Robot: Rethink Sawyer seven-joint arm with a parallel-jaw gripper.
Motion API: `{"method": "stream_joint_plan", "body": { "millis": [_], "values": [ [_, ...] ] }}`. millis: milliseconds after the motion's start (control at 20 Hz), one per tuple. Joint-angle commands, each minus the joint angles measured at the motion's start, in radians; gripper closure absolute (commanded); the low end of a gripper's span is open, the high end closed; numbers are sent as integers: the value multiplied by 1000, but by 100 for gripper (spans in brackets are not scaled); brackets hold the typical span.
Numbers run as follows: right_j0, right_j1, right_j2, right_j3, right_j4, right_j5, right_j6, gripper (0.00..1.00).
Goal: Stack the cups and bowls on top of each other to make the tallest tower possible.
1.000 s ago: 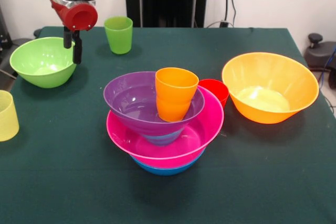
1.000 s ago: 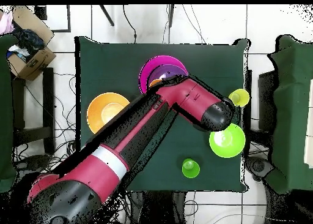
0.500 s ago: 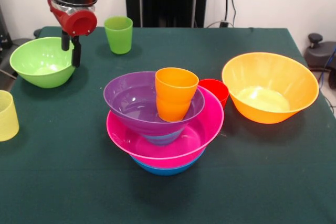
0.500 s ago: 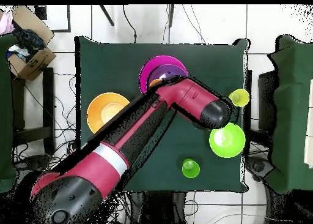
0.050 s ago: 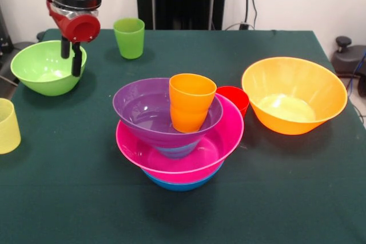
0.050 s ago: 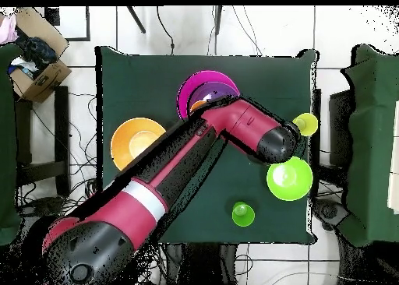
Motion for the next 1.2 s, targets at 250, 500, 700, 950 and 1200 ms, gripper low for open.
{"method": "stream_joint_plan", "body": {
  "millis": [250, 500, 700, 950, 1200],
  "values": [
    [-49, 97, 185, -110, -57, 111, -287, 0],
    [-72, 96, 207, -124, -58, 114, -315, 0],
    [-88, 106, 207, -139, -65, 106, -317, 0],
    [-111, 132, 196, -167, -86, 97, -319, 0],
    [-135, 146, 195, -205, -93, 85, -317, 0]
  ]
}}
